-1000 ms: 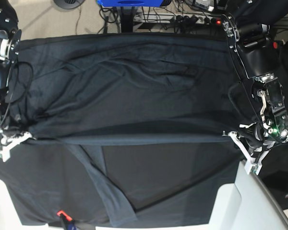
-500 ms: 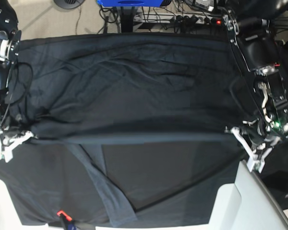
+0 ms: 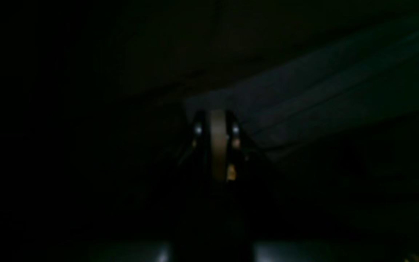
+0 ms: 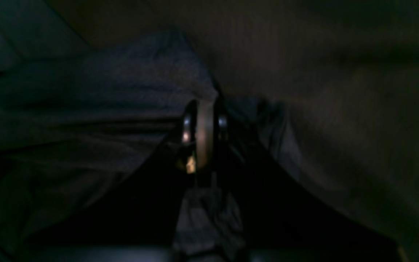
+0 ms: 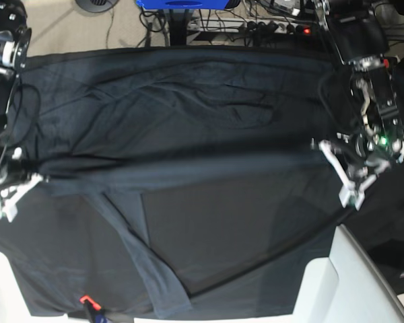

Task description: Fold the T-shirt properly

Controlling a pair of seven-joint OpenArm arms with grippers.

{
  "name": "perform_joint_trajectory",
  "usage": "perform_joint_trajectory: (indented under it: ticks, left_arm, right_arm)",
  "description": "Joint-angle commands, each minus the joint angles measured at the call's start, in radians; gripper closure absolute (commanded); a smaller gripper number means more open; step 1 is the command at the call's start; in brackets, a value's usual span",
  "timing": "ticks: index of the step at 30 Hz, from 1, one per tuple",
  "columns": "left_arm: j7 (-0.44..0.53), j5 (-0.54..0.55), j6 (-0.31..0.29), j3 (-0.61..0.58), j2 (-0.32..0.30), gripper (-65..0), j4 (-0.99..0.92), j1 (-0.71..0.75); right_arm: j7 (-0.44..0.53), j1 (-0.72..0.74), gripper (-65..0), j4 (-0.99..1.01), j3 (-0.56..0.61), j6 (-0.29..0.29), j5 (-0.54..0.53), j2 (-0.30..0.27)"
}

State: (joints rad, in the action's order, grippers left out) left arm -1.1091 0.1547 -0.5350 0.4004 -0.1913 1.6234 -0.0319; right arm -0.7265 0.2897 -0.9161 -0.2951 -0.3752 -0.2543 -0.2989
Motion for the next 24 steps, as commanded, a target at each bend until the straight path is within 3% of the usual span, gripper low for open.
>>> perform_joint_trajectory:
  ticks: [1,14,16,24]
  left_arm:
    - [0.014,0.029,-0.006,0.005,-0.02,0.0,0.045,-0.01]
    - [0.01,0.049,-0.004,-0.002,-0.03,0.0,0.113,0.105]
    - [0.01,0.049,-0.004,-0.001,-0.03,0.0,0.111,0.12]
    - [0.093,0.047,-0.004,-0.001,-0.043,0.0,0.07,0.178]
  right_arm:
    - [0.02,0.016,0.0,-0.019,-0.005,-0.003,-0.004,-0.019]
    - [-0.025,-0.145,0.0,-0.168,-0.009,0.025,-0.01,-0.013]
    - [-0.031,-0.159,0.0,-0.169,-0.054,0.023,-0.01,-0.012]
    - [-0.063,-0.22,0.0,-0.208,-0.086,0.017,-0.01,0.016]
